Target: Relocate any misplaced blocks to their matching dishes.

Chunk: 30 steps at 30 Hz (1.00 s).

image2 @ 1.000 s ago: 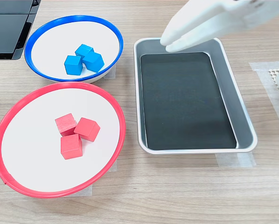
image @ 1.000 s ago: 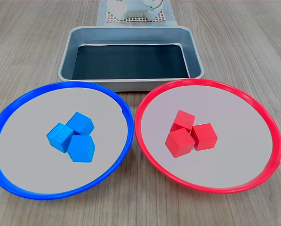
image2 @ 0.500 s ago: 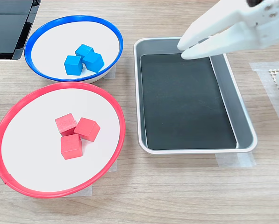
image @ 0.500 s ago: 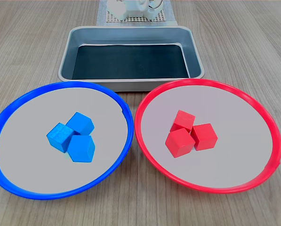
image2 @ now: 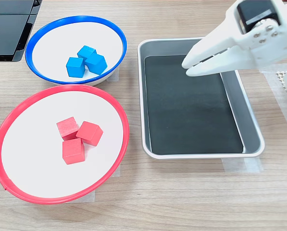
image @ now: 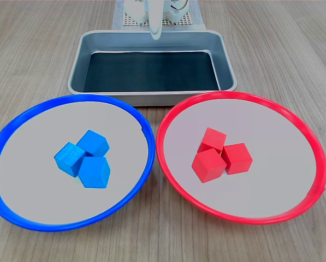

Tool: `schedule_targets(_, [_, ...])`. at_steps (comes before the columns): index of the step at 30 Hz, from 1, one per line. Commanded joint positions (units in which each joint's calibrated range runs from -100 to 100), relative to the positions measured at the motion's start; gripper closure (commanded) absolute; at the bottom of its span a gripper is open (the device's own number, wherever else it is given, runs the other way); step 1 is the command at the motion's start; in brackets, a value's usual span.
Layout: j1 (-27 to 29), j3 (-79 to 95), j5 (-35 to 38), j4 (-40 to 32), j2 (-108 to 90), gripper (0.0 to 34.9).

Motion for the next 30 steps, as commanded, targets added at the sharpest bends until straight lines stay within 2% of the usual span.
schedule_targets(1, [0.2, 0.9, -0.6, -0.9, -0.4, 34.6])
schedule_targets(30, [0.3, 3.8, -2.1, -0.4, -0.4, 34.6])
